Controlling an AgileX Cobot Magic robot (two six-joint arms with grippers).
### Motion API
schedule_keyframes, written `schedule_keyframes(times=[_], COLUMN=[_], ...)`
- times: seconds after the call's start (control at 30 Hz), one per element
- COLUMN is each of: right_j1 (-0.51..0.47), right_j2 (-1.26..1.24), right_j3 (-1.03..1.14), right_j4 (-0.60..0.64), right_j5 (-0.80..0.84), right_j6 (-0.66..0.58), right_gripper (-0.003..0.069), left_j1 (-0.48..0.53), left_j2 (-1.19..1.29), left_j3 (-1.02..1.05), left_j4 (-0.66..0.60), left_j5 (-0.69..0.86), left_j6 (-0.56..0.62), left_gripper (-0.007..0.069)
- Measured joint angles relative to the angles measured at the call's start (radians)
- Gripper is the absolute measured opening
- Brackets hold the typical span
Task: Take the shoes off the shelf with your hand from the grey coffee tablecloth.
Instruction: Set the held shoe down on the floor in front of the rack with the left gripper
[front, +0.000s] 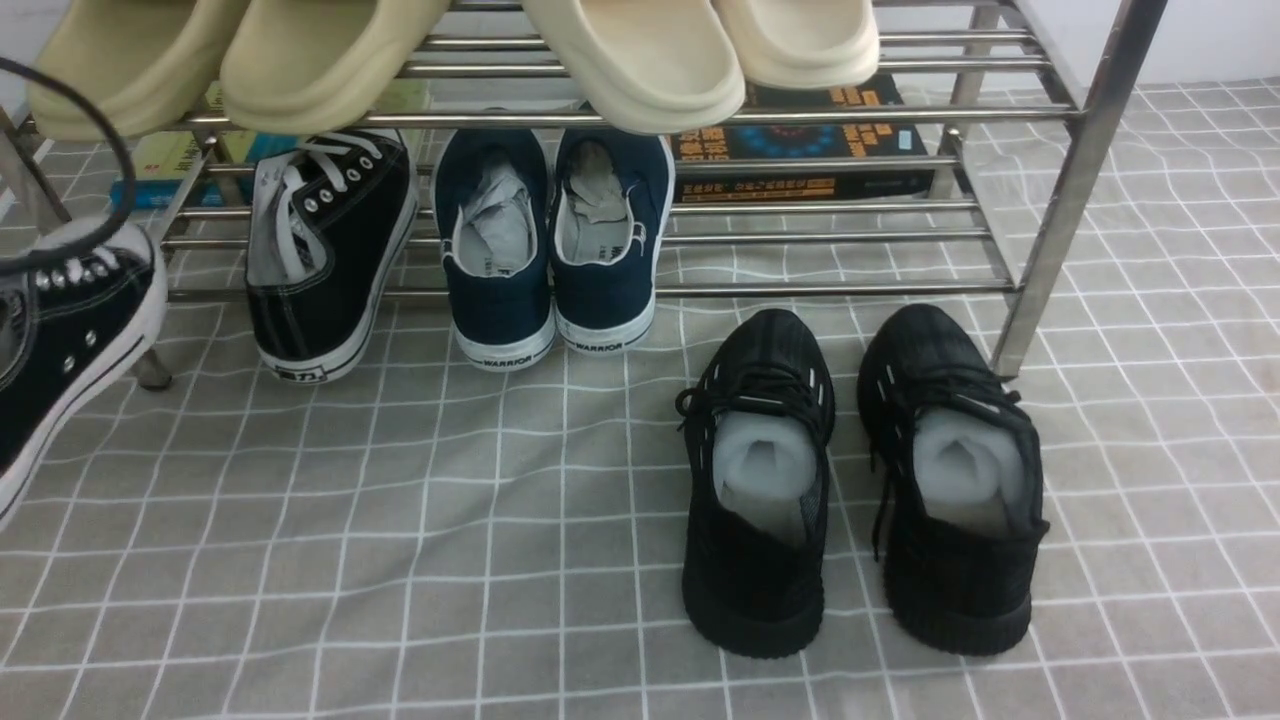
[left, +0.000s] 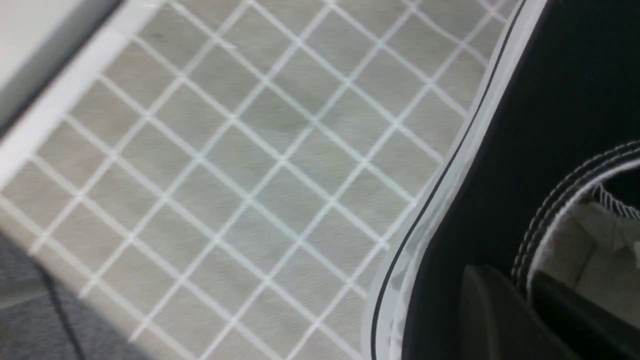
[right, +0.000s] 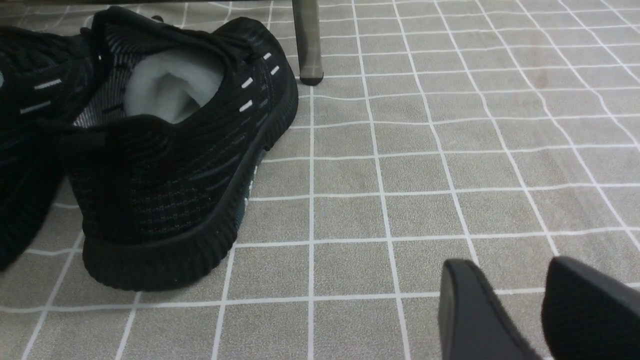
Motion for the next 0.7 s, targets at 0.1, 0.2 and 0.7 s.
schedule_keyframes(times=[0.1,0.2,0.7], right_j1=[0.0,0.0,0.0], right_j2=[0.0,0.0,0.0], right_j3=[0.0,0.0,0.0], right_j4=[0.0,0.0,0.0], right_j5=[0.0,0.0,0.0], right_j6=[0.0,0.0,-0.001], right_gripper=[0.0239,0.0239,0.0239], left_j1=[0.0,0.0,0.0], left_j2=[-0.075,-0.107,-0.121], left_j3=[0.085,0.151,0.534], left_j4=[0.007,-0.012,-0.065], left_j5=[0.009,-0.016,-0.42], left_j6=[0.0,0.0,-0.023], left_gripper=[0.0024,0.0024,0.0033])
